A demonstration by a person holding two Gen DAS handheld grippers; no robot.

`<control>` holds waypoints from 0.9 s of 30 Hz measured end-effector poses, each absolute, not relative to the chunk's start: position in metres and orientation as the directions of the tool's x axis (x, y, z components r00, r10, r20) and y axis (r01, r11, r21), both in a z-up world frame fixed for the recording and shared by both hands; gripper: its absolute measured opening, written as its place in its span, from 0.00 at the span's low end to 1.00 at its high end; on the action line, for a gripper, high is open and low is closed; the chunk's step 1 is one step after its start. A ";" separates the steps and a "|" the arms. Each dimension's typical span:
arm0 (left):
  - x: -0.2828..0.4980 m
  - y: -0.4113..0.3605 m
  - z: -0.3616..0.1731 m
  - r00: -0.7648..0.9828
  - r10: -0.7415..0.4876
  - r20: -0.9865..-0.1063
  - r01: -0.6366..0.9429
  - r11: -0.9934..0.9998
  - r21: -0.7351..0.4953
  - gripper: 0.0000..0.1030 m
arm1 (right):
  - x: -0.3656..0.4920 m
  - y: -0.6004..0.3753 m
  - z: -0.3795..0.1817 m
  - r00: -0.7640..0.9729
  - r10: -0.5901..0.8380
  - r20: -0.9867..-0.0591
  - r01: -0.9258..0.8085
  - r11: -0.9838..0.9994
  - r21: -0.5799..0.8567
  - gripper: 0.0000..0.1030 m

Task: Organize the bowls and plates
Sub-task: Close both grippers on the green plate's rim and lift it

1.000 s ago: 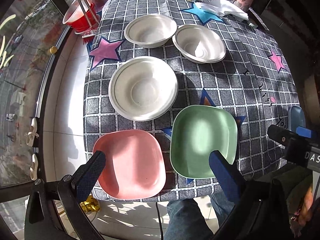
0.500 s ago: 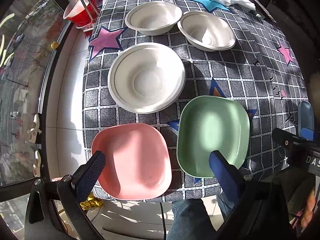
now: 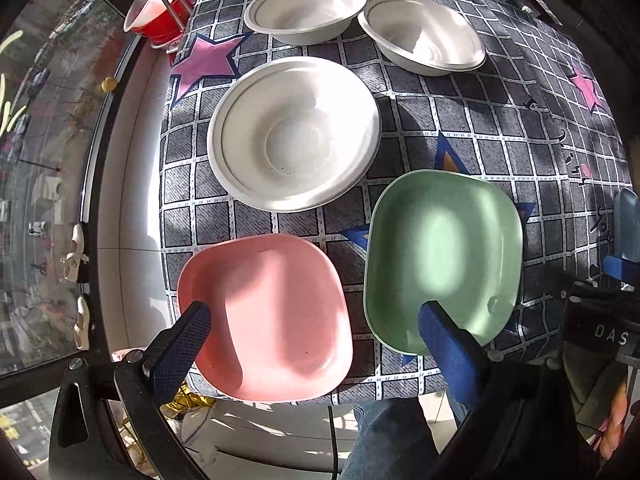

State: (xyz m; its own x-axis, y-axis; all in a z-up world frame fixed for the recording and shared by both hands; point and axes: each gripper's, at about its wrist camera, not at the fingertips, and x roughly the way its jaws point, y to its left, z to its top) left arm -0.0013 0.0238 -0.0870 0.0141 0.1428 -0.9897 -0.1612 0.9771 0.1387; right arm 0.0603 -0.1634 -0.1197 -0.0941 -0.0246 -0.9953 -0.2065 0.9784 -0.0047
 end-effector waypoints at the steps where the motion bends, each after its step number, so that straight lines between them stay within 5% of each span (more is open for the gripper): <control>1: -0.001 0.024 -0.089 0.008 0.146 -0.989 -0.158 0.977 0.143 1.00 | 0.059 -0.163 -0.123 -0.100 -0.031 -0.995 -0.211 0.977 -0.009 1.00; 14: 0.008 0.015 -0.111 -0.040 0.184 -0.982 -0.108 0.976 0.188 1.00 | 0.060 -0.155 -0.179 -0.131 -0.104 -0.986 -0.249 0.966 -0.069 1.00; 27: 0.025 -0.031 -0.130 -0.049 0.152 -0.987 -0.040 0.987 0.154 1.00 | 0.048 -0.245 -0.180 -0.124 -0.138 -0.983 -0.182 0.977 -0.115 1.00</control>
